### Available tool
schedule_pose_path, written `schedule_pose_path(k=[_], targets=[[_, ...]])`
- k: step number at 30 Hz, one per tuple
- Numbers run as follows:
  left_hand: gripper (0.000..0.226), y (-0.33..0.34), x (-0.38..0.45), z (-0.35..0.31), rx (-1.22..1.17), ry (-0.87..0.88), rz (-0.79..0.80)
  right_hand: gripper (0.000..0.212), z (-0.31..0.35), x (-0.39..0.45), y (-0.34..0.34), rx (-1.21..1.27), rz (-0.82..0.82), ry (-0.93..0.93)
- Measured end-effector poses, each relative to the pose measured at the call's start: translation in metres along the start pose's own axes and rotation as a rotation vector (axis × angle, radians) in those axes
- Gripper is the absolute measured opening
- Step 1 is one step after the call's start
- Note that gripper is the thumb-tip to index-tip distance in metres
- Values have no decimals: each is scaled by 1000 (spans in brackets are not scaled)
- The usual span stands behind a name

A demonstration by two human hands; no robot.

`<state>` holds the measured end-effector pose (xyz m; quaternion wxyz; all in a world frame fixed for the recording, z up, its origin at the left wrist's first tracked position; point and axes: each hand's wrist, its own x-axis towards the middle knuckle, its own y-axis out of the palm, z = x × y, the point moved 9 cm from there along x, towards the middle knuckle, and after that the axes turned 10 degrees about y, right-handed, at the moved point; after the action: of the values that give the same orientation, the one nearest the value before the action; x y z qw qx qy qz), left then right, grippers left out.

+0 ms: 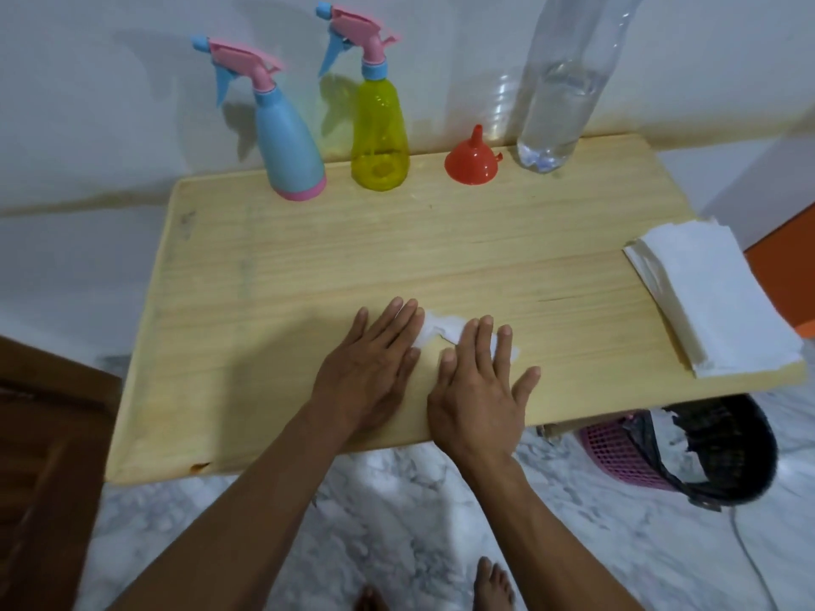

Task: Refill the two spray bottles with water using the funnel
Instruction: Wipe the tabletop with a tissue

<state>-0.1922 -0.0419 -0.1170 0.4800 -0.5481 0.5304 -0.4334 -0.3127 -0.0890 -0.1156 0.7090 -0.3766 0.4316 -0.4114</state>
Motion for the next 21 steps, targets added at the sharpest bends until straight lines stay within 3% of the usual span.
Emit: schedule_pose_path(k=[12,21], targets=[[64,-13,-95,86,50,-65,-23,60,101,-53,57,-3,52,-151],[64,-14,-173,107,50,-288,-122,61,148,-92,89,-170,28,-599]])
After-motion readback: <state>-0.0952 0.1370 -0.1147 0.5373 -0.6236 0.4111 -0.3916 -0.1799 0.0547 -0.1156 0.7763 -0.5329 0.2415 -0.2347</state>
